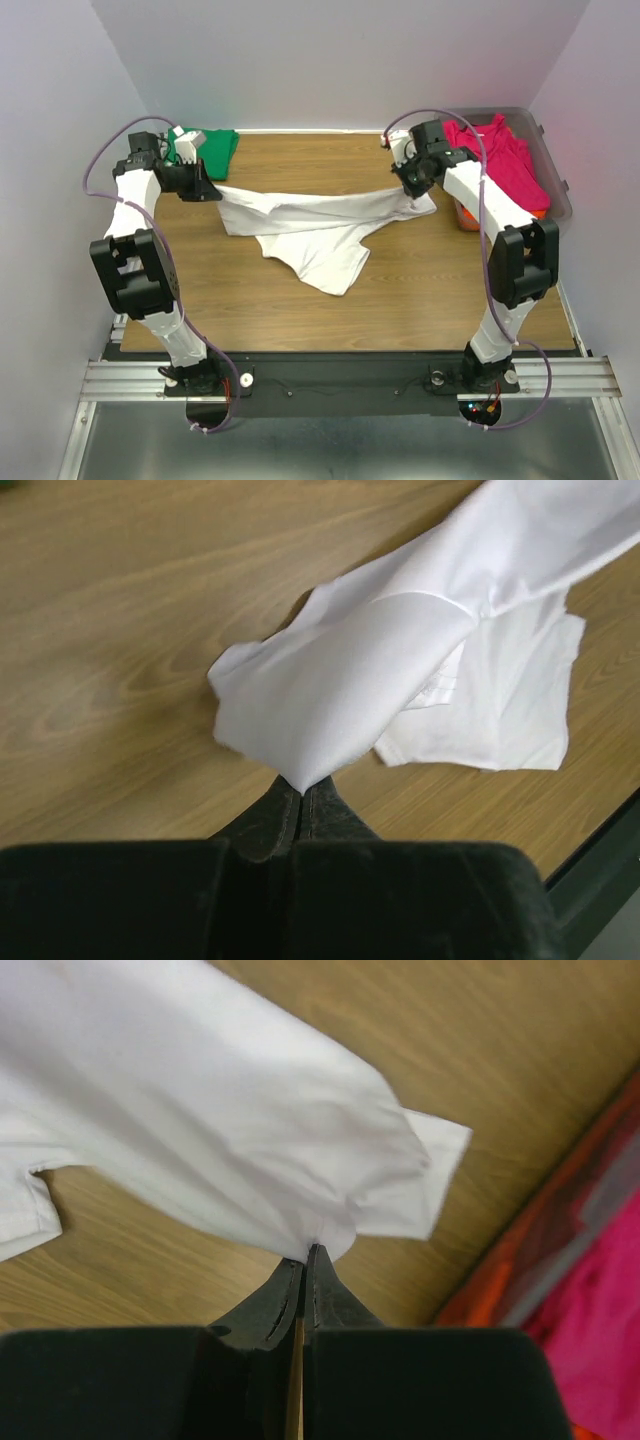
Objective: Fold and stack the t-shirts
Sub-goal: Flatten the tshirt out
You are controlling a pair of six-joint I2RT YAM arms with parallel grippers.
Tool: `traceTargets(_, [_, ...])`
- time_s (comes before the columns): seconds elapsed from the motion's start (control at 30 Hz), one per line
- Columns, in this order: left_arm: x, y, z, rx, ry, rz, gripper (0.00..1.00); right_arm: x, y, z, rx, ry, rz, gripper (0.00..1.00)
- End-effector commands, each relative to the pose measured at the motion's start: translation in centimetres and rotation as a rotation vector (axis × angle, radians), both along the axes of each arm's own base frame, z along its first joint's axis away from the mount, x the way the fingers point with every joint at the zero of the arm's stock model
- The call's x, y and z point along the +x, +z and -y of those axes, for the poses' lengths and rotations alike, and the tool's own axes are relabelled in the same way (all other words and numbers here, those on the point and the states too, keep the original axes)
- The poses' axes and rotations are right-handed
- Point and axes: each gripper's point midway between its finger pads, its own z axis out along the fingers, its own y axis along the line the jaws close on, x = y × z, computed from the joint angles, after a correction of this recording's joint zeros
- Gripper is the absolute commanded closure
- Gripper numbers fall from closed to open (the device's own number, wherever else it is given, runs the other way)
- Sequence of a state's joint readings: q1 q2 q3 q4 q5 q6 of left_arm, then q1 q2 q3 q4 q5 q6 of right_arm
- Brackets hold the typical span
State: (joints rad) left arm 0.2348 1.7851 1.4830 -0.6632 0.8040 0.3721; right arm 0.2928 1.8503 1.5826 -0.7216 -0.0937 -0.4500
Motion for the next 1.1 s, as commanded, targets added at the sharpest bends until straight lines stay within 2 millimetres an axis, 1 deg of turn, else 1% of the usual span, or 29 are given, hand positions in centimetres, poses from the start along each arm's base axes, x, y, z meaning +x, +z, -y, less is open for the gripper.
traceTargets(0.0, [-1.3,4.4,1.8,-0.099,-0.020,0.016,1.00,1.3,6.1,0.8,0.013,-0.016,0.138,0.99])
traceTargets(0.07, [-1.7,4.0,2.0,-0.125,-0.004,-0.017,1.00,1.5,6.6,1.0,0.008,-0.018,0.153,0.99])
traceTargets(0.17, [-2.2,4.0,2.4,-0.168,0.012,-0.041,1.00,1.5,6.9,1.2,0.002,-0.018,0.158,0.99])
traceTargets(0.27, [-2.4,4.6,2.3,-0.184,0.024,-0.030,1.00,1.3,7.0,1.4,-0.001,-0.017,0.162,0.99])
traceTargets(0.37, [-2.3,6.2,2.2,-0.180,0.016,0.016,1.00,1.5,8.0,1.8,-0.004,-0.026,0.187,0.99])
traceTargets(0.43, [-1.6,8.5,1.8,-0.168,0.025,0.077,1.00,2.1,9.5,2.0,-0.001,-0.032,0.226,0.99])
traceTargets(0.5, [-0.9,10.3,1.8,-0.164,0.027,0.122,1.00,2.7,10.8,2.5,0.000,-0.043,0.259,0.99])
traceTargets(0.53, [-0.2,12.2,1.7,-0.161,0.030,0.166,1.00,3.4,12.6,2.6,0.007,-0.052,0.301,0.99])
traceTargets(0.6, [0.6,14.3,1.6,-0.174,0.033,0.211,1.00,4.3,14.4,3.0,0.012,-0.068,0.347,0.99])
traceTargets(0.63, [1.2,16.4,1.6,-0.169,0.032,0.266,1.00,4.7,15.4,3.1,0.017,-0.073,0.371,0.99])
traceTargets(0.67, [1.8,17.8,1.4,-0.163,0.036,0.316,1.00,5.4,17.5,3.3,0.028,-0.088,0.423,0.99])
traceTargets(0.73, [2.6,19.7,1.2,-0.163,0.053,0.366,1.00,6.2,19.6,3.6,0.037,-0.103,0.474,0.99])
traceTargets(0.77, [3.1,21.9,1.1,-0.161,0.056,0.427,1.00,6.6,22.4,3.9,0.051,-0.116,0.539,0.99])
traceTargets(0.8, [3.4,22.7,1.1,-0.163,0.057,0.445,1.00,6.9,23.2,4.0,0.055,-0.122,0.558,0.99])
traceTargets(0.83, [3.6,24.3,1.0,-0.160,0.055,0.488,1.00,7.3,24.0,4.0,0.061,-0.124,0.580,1.00])
traceTargets(0.87, [3.9,25.0,1.1,-0.171,0.057,0.498,1.00,7.4,25.9,4.0,0.071,-0.126,0.623,0.99])
traceTargets(0.9, [4.0,25.7,1.1,-0.173,0.056,0.512,1.00,7.6,26.5,4.1,0.073,-0.127,0.638,0.99])
traceTargets(0.93, [3.9,27.2,1.2,-0.170,0.050,0.548,1.00,7.7,27.1,4.4,0.060,-0.145,0.657,0.99])
traceTargets(1.0, [3.9,28.4,1.3,-0.165,0.041,0.583,1.00,7.7,28.3,4.5,0.064,-0.148,0.686,0.99])
traceTargets(1.03, [3.7,29.3,1.4,-0.179,0.049,0.591,1.00,7.5,29.4,4.7,0.067,-0.154,0.712,0.99])
traceTargets(1.07, [3.6,29.7,1.4,-0.180,0.051,0.601,1.00,7.4,29.9,4.7,0.069,-0.156,0.723,0.99])
